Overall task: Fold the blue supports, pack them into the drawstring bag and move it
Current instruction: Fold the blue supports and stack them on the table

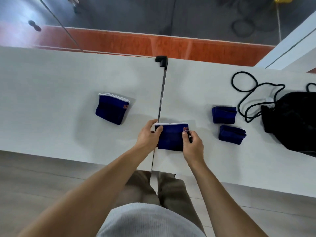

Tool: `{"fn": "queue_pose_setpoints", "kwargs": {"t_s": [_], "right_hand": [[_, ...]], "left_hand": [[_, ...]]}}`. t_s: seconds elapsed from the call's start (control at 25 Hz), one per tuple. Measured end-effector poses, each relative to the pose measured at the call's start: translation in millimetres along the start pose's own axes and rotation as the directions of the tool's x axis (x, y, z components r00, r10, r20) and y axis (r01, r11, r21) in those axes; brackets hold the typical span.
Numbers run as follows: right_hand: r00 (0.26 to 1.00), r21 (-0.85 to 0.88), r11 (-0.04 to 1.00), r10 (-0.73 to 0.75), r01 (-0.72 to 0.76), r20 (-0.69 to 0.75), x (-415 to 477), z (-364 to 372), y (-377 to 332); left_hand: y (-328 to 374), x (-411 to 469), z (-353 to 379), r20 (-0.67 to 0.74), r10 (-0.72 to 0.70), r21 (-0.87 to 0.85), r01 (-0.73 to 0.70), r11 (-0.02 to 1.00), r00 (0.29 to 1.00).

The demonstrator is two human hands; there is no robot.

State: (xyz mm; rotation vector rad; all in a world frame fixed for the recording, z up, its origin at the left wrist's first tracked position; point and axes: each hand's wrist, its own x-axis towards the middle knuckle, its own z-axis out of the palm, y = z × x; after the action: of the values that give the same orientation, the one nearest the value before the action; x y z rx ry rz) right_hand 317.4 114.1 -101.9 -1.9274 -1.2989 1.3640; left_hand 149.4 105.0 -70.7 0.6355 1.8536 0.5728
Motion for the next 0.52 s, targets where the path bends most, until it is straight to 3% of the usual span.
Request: {"fn": "queue_pose_setpoints", "kwargs": {"t_s": [0.12, 0.28, 0.36, 0.52], "right_hand": [[0.998, 0.018, 0.998, -0.056, 0.056, 0.011, -6.0, 8.9, -15.8], [0.994, 0.041, 0.993, -0.108, 0.107, 0.005, -16.7, 42.8, -50.8], [0.995, 0.064, 0.993, -0.104, 0.103, 0.009, -25.0, 69.1, -67.7], [1.000, 0.160, 0.987, -0.022, 0.018, 0.022, -35.4, 122.6, -90.3]], "left_hand": [[0.1, -3.8, -27.7, 0.078, 0.121, -0.063, -0.116, 0.991, 0.990], [-3.2, -4.3, -69.7, -0.002, 0.221, -0.125, -0.220, 0.968, 0.975], [-8.5, 3.5, -100.1, -0.032, 0.266, -0.105, -0.268, 0.958, 0.963], [-17.4, 24.1, -163.8, 0.051, 0.300, -0.059, -0.297, 0.953, 0.953]]}}
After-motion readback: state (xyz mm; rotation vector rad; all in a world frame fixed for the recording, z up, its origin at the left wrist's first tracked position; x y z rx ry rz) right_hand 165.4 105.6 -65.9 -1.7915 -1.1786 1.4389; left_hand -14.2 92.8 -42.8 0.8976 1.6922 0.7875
